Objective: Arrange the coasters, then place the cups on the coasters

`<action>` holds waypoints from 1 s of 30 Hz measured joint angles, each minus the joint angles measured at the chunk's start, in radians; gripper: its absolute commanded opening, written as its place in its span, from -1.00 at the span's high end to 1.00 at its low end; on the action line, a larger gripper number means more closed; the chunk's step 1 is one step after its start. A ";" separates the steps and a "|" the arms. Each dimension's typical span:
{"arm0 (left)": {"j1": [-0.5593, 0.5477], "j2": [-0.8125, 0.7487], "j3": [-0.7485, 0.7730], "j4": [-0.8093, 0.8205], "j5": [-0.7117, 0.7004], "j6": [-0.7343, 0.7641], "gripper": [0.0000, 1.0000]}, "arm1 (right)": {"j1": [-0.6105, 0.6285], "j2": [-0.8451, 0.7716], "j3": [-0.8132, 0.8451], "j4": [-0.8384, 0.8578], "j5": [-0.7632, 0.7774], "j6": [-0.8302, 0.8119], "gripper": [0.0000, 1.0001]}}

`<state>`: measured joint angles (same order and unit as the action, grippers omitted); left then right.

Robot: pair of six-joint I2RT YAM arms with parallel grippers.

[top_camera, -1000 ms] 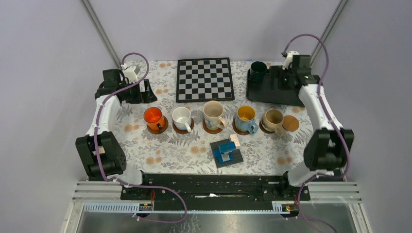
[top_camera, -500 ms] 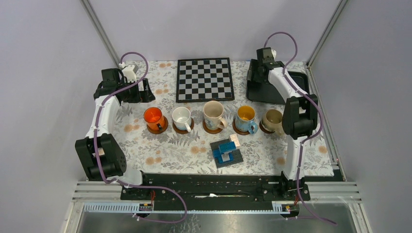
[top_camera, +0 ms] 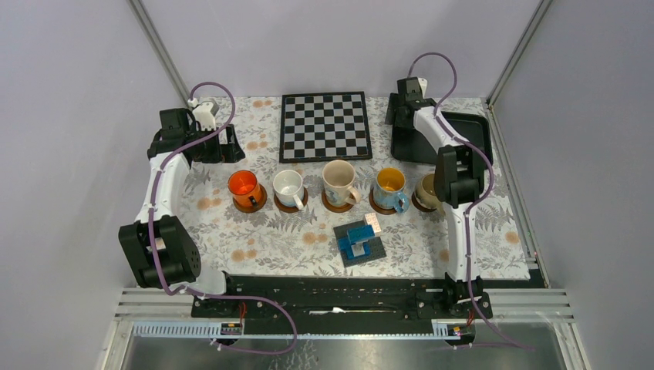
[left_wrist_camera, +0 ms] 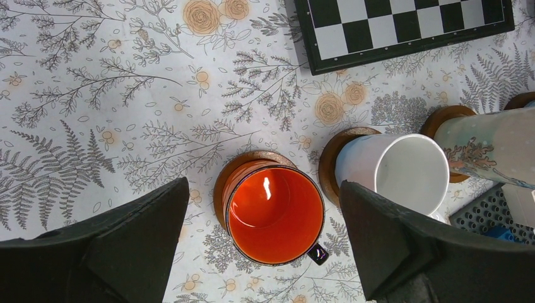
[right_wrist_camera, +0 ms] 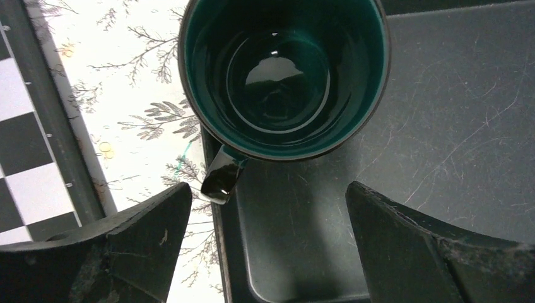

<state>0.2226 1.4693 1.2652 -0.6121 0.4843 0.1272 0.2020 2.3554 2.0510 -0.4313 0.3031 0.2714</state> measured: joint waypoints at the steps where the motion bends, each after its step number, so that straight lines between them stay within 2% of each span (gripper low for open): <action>1: 0.000 0.000 0.000 0.000 -0.001 0.001 -0.98 | 0.000 0.009 0.003 0.001 0.002 -0.007 -0.99; 13: 0.000 0.000 0.000 -0.023 -0.014 0.008 -0.98 | -0.057 0.019 0.003 0.003 -0.046 -0.055 -0.98; 22: 0.000 0.000 0.000 -0.023 -0.014 0.008 -0.98 | -0.160 0.019 0.013 -0.043 -0.278 -0.214 -0.99; 26: 0.000 0.000 0.000 -0.023 -0.014 0.008 -0.98 | -0.177 0.033 0.071 -0.106 -0.388 -0.302 -0.85; 30: 0.000 0.000 0.000 -0.022 -0.014 0.008 -0.98 | -0.177 0.055 0.116 -0.122 -0.434 -0.364 -0.61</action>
<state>0.2226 1.4696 1.2652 -0.6342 0.4702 0.1349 0.0250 2.4100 2.1670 -0.5537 -0.1310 -0.0921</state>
